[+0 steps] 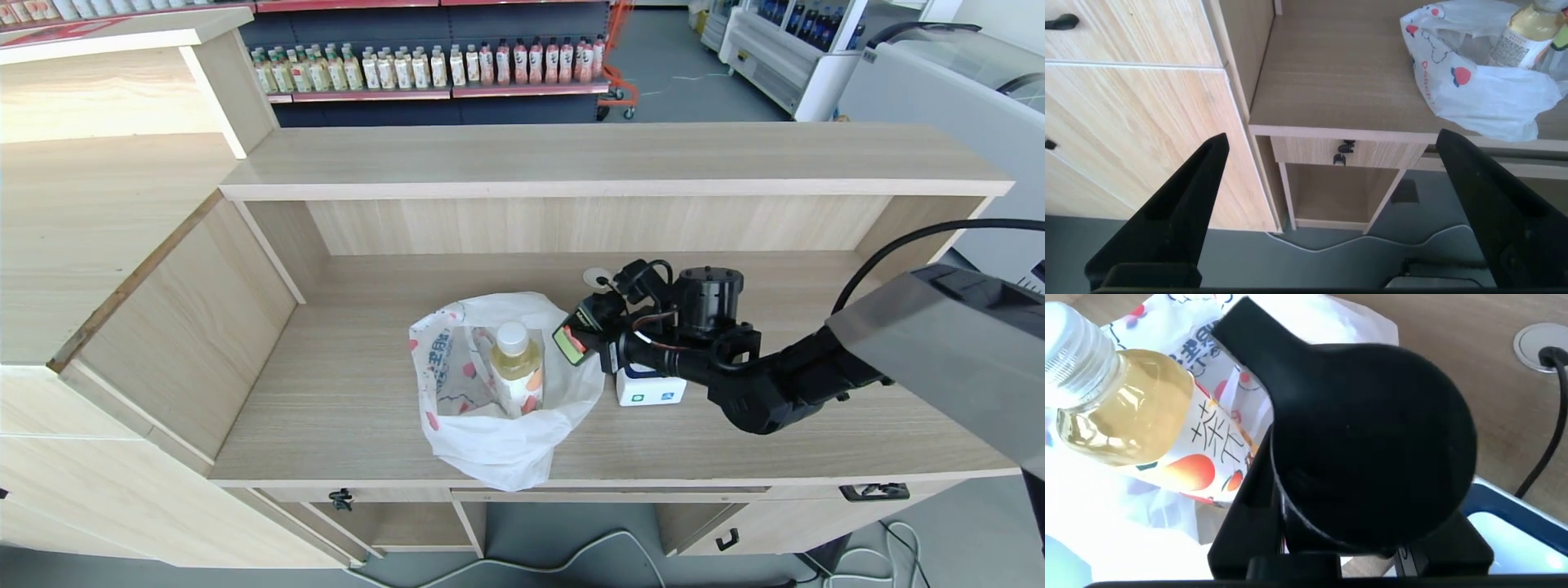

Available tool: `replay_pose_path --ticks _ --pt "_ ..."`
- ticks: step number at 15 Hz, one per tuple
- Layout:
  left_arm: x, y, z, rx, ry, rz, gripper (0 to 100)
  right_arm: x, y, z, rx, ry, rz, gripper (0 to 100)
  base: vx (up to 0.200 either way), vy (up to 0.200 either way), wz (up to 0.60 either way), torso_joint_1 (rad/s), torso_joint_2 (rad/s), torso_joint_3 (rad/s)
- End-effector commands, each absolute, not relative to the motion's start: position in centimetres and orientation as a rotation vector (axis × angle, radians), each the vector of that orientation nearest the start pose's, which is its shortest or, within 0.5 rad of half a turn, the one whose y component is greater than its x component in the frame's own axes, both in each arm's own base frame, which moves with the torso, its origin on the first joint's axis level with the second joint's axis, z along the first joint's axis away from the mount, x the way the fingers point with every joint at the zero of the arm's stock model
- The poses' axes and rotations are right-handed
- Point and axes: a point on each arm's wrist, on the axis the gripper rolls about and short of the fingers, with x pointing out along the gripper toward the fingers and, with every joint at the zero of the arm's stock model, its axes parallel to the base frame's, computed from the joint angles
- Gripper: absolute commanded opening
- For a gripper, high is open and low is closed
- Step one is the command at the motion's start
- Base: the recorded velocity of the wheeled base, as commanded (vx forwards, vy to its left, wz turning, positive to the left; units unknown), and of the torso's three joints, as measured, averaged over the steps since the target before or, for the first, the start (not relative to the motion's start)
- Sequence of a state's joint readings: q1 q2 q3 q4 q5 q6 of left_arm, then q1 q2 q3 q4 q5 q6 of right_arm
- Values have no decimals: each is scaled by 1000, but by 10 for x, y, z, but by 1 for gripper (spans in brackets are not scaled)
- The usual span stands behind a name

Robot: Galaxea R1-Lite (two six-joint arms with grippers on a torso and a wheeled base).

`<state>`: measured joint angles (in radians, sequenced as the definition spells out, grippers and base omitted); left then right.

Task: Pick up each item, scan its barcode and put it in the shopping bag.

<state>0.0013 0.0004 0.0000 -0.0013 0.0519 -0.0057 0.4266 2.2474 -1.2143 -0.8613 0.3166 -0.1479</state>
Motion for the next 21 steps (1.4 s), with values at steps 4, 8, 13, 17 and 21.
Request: replay_pose_path --ticks 4,8,13,17,21 --pt "-23 1 76 -6 -2 54 100 413 205 87 -183 123 774 0 0 0 0 0 0 0" --pt "-23 1 76 -6 -2 54 100 416 204 75 -203 147 775 0 0 0 0 0 0 0" --pt "-23 1 76 -6 -2 54 100 422 207 67 -203 150 776 0 0 0 0 0 0 0" --pt "-23 1 76 -6 -2 54 100 424 207 62 -203 156 777 0 0 0 0 0 0 0" --pt "-23 1 76 -6 -2 54 100 427 208 59 -203 158 775 0 0 0 0 0 0 0"
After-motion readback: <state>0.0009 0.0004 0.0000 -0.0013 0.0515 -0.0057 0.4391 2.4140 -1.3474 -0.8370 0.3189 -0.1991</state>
